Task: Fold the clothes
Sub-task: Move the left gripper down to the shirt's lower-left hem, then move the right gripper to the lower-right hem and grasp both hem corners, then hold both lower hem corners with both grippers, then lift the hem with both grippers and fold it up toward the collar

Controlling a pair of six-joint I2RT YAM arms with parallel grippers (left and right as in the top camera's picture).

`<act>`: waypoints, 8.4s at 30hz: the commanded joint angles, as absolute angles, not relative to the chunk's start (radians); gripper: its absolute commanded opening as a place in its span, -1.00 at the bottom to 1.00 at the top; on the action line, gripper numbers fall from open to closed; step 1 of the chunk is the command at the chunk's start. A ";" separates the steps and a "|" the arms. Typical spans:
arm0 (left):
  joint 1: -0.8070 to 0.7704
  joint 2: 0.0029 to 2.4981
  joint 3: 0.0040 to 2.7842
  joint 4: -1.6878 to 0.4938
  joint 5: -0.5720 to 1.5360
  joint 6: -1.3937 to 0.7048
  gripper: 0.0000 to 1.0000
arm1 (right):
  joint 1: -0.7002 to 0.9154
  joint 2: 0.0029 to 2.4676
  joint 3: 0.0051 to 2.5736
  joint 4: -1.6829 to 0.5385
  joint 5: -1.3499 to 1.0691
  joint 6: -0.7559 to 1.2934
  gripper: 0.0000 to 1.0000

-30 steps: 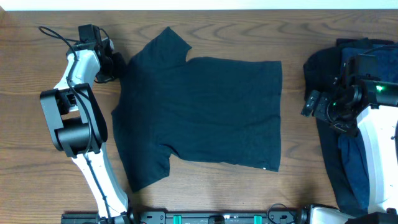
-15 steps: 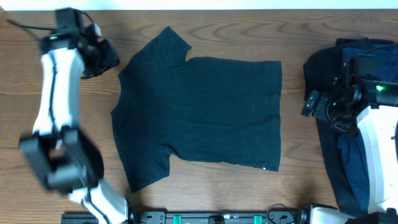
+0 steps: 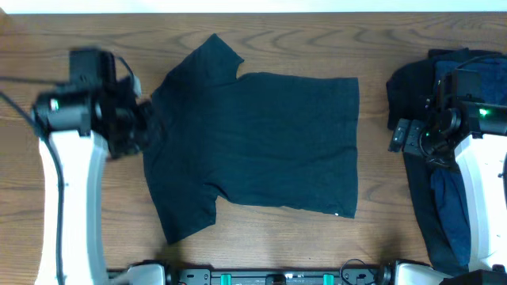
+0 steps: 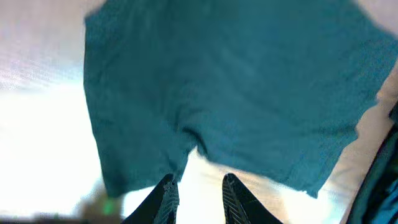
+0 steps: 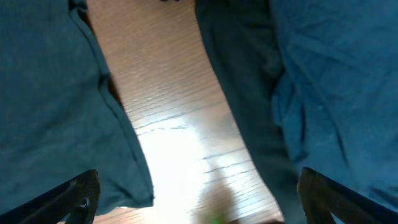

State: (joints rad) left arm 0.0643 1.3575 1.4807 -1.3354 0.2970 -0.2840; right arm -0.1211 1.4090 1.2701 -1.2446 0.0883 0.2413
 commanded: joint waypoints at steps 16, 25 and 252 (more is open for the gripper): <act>0.053 0.887 1.001 -1.334 0.115 -0.427 0.22 | -0.128 1.408 1.275 -1.151 0.076 0.217 0.99; 0.053 0.936 0.999 -1.270 0.115 -0.490 0.50 | -0.075 1.412 1.242 -1.200 -0.352 0.212 -0.09; 0.053 1.381 0.759 -1.051 0.163 -0.501 -0.88 | 0.228 1.647 0.965 -1.134 -0.094 0.442 -0.98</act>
